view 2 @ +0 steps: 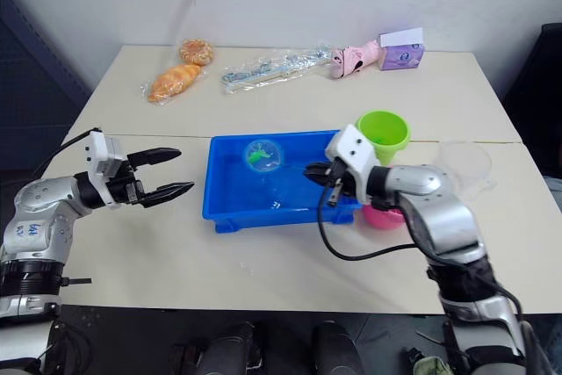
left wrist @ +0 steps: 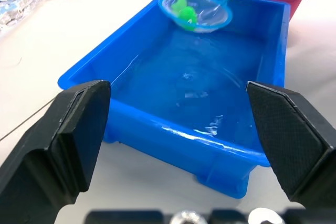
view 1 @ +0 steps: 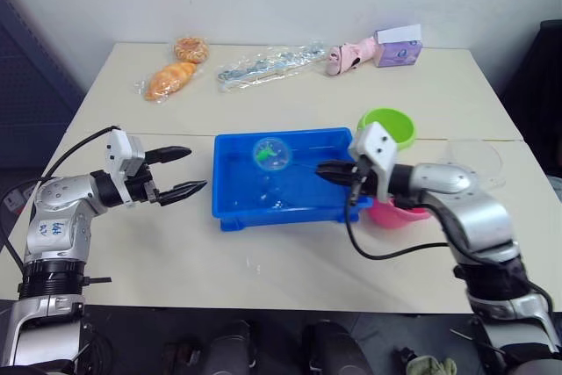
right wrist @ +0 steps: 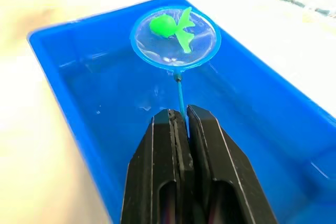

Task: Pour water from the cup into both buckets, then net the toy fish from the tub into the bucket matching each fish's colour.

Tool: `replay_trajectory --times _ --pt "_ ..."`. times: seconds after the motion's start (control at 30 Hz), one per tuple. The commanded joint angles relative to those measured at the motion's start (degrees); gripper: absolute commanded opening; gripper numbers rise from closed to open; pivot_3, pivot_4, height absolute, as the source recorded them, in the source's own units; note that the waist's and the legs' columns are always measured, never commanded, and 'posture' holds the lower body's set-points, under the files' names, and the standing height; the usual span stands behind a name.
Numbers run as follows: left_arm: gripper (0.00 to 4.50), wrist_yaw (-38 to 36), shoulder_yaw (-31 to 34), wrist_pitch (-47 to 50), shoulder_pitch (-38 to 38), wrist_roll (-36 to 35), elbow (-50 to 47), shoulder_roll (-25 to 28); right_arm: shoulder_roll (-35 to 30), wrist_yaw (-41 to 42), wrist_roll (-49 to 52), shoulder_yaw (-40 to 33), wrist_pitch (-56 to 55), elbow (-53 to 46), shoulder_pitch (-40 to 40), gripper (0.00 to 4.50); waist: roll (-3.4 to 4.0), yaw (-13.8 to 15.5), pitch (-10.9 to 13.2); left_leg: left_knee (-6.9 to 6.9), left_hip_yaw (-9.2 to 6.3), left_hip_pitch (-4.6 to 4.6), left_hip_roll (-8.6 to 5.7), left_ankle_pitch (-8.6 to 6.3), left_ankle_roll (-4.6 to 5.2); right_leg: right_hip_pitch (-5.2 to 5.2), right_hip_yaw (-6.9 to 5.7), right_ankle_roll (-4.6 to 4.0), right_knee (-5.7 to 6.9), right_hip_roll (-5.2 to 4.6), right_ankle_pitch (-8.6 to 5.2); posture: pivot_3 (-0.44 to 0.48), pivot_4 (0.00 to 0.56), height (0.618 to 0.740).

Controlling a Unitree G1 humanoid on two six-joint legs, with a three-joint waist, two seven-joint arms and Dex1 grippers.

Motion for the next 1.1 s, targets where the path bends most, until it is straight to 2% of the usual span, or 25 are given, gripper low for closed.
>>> replay_trajectory --times 0.03,0.23,0.43,0.57,0.83,1.1 --pt "4.43 -0.3 -0.9 0.7 -1.5 -1.3 -4.5 -1.4 -5.4 1.3 6.6 -10.4 3.6 -7.4 3.1 0.0 0.0 0.1 0.0 0.01 0.01 0.0 0.0 -0.01 0.02 0.01 0.01 0.0 -0.04 -0.01 0.0 0.0 0.15 0.74" --pt "4.43 0.5 -2.3 3.4 -3.5 -2.9 -7.8 -4.5 -12.2 0.2 9.1 -22.2 4.7 -7.7 7.5 0.0 0.0 0.3 0.0 0.03 -0.01 0.0 0.0 -0.03 0.05 0.1 -0.02 0.0 -0.08 0.0 0.0 0.0 0.15 0.74" --pt "4.43 1.7 -4.2 5.4 -5.8 -3.9 -9.7 -8.4 -17.7 -1.4 5.1 -26.0 -0.6 -0.4 8.0 0.0 -0.01 0.1 0.0 0.06 0.04 0.04 0.0 -0.02 0.05 0.14 0.01 0.0 -0.08 0.03 0.0 0.0 0.15 0.74" --pt "4.43 2.2 -5.9 6.5 -7.1 -4.1 -10.9 -11.9 -21.3 -4.7 -5.0 -21.6 -15.3 11.1 7.5 0.0 -0.01 0.2 0.0 0.09 0.1 0.05 -0.01 -0.01 0.04 0.16 0.03 0.01 -0.1 0.04 0.0 0.0 0.15 0.74" --pt "4.43 2.4 -7.1 6.2 -7.4 -3.6 -10.9 -13.9 -24.6 -15.2 -23.8 -11.4 -43.3 28.0 5.6 0.0 0.01 0.1 0.0 0.09 0.18 0.06 0.01 0.05 -0.03 0.11 0.06 0.01 -0.05 0.09 0.0 0.0 0.15 0.74" --pt "4.43 2.3 -7.4 5.8 -7.4 -3.6 -10.6 -14.4 -30.1 -30.7 -44.6 -2.0 -64.8 36.2 2.3 0.0 0.02 0.1 0.0 0.12 0.17 0.06 0.01 0.06 -0.04 0.11 0.06 0.01 -0.05 0.08 0.0 0.0 0.15 0.74"
